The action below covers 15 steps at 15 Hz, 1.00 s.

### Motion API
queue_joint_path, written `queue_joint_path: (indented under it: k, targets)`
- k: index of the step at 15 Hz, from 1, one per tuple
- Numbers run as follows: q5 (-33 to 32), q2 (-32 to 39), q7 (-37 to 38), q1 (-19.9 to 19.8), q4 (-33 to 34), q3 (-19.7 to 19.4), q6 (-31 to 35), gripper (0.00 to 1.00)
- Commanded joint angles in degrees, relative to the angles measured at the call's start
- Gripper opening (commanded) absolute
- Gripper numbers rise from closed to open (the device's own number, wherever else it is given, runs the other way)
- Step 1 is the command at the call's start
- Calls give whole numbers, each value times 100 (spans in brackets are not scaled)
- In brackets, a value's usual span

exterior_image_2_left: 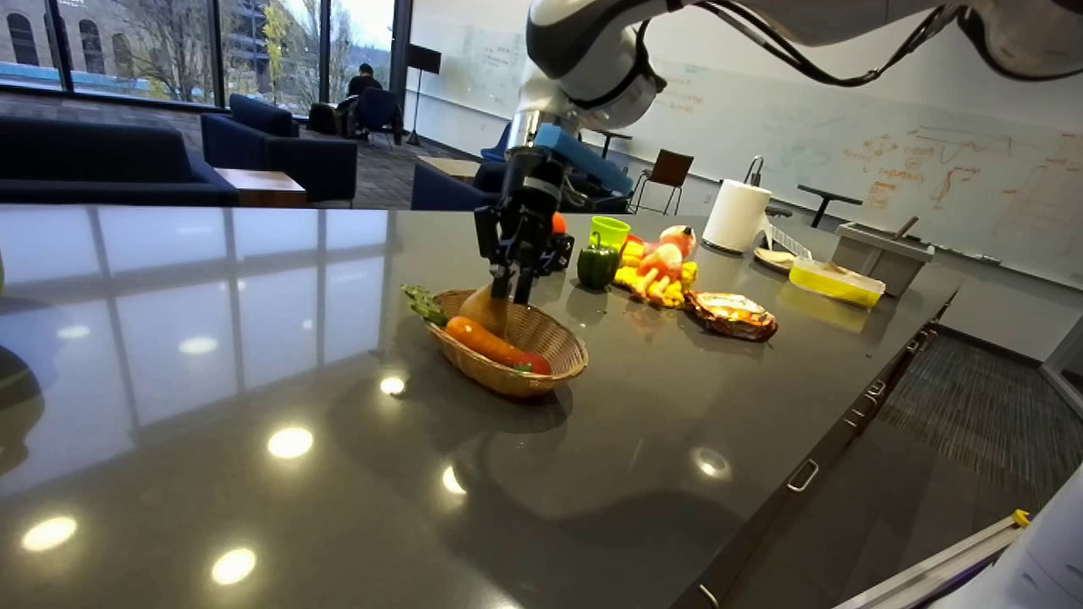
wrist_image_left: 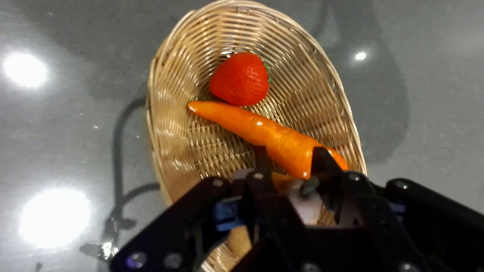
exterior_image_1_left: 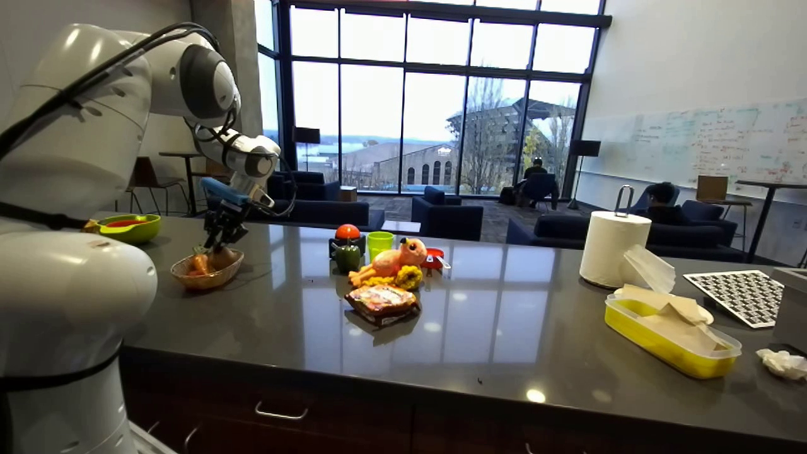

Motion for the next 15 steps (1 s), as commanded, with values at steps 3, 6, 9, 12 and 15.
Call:
queue_joint_path:
  k: [3,6,9,12,15]
  targets:
    - [-63,-546,-76,-103,-163,-108,-83,11]
    - [-101,-819,-96,-190,-245,-186,-18,11]
    - [-206,-1059,-147,-304,-320,-283,33,11]
    - [-164,-1115,-303,-408,-364,-308,26,11]
    - [-65,-1057,-513,-428,-397,-250,145,11]
